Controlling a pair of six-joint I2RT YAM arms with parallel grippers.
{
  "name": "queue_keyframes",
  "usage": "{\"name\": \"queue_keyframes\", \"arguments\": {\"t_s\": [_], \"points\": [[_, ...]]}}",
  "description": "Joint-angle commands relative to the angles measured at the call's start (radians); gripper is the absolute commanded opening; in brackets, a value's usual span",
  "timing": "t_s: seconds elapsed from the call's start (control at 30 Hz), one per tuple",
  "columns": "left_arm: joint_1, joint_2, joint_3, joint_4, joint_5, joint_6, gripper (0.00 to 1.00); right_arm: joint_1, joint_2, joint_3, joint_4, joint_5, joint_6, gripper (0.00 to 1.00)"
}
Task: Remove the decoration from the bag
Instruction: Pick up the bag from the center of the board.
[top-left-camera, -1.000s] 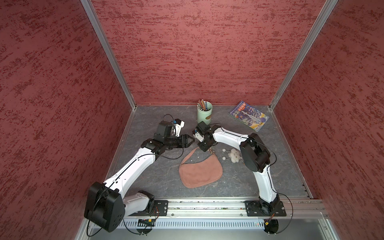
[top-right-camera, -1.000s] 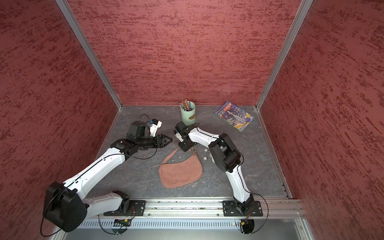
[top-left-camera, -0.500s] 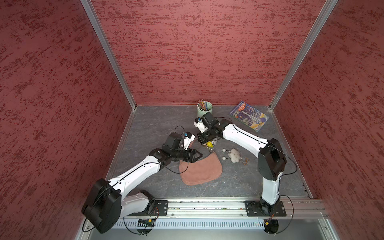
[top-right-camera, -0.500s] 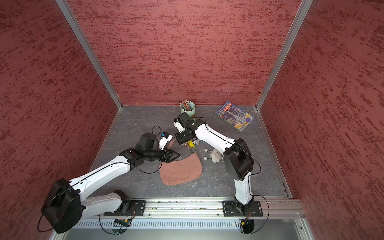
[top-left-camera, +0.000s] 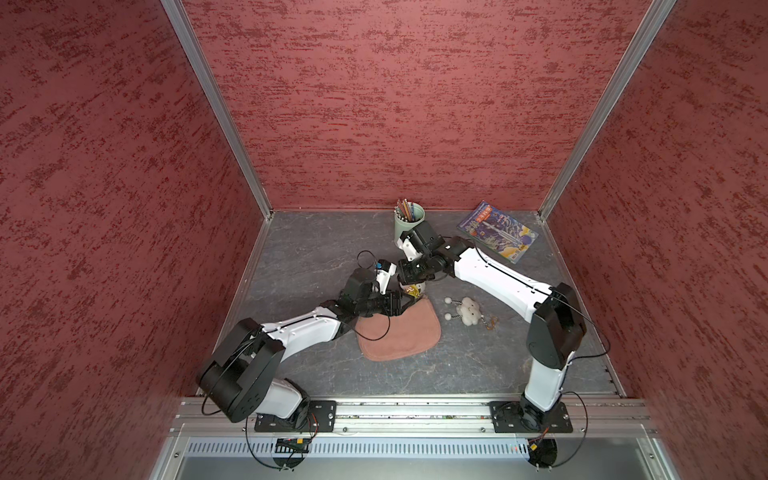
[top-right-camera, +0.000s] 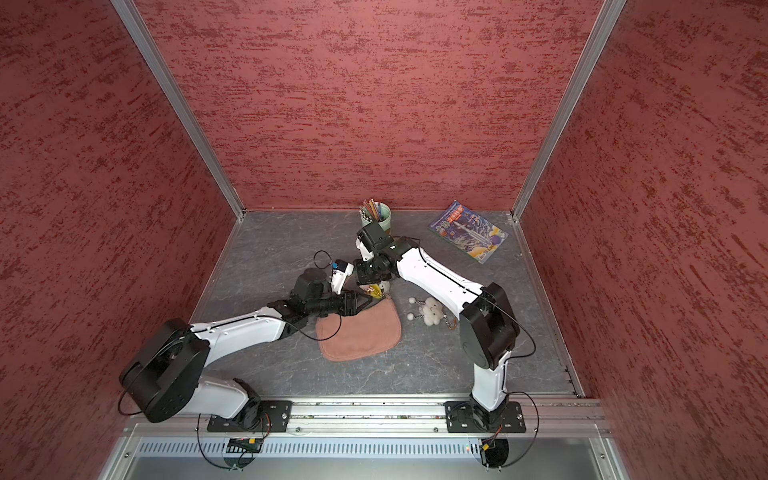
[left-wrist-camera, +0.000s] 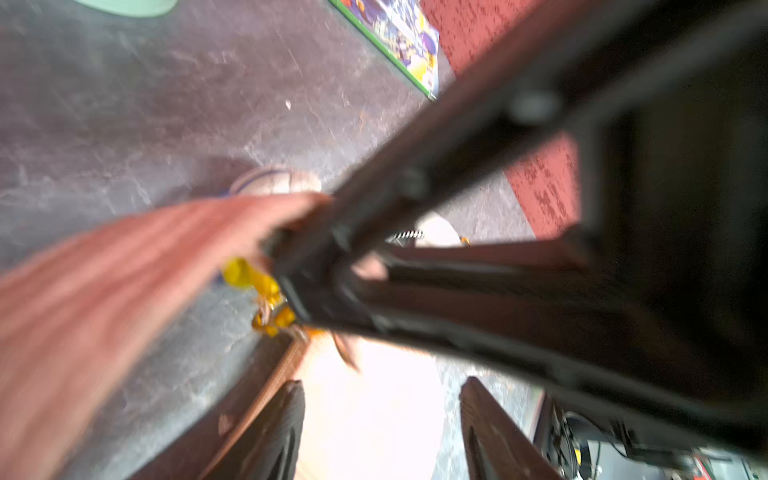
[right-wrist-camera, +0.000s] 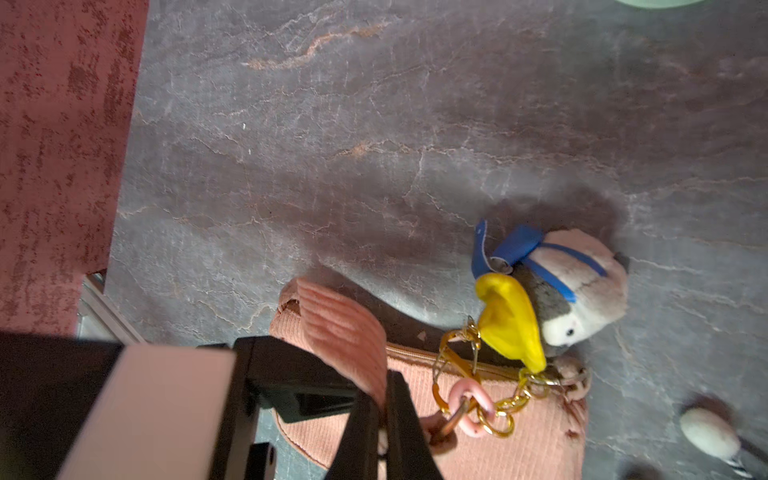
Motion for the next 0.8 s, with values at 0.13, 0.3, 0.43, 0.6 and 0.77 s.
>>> {"name": "queue_keyframes", "arguments": {"t_s": [0.13,0.3,0.43,0.6,0.77], "points": [[0.002,0.012,0.043,0.079,-0.044,-0.029,0.58,0.000,-0.074,-0.033,0.046,-0.006,0.112,0.00],[0.021,0.008,0.079,0.049,-0.040,-0.036,0.54,0.000,-0.111,-0.057,0.081,-0.008,0.183,0.00],[0.022,0.011,0.106,0.039,-0.020,-0.037,0.49,0.000,-0.132,-0.069,0.103,-0.007,0.230,0.00],[0.031,0.002,0.121,0.031,0.004,-0.033,0.30,0.000,-0.153,-0.089,0.128,-0.004,0.269,0.00],[0.033,-0.006,0.139,0.023,0.076,-0.027,0.16,-0.001,-0.158,-0.088,0.138,-0.013,0.279,0.01]]}}
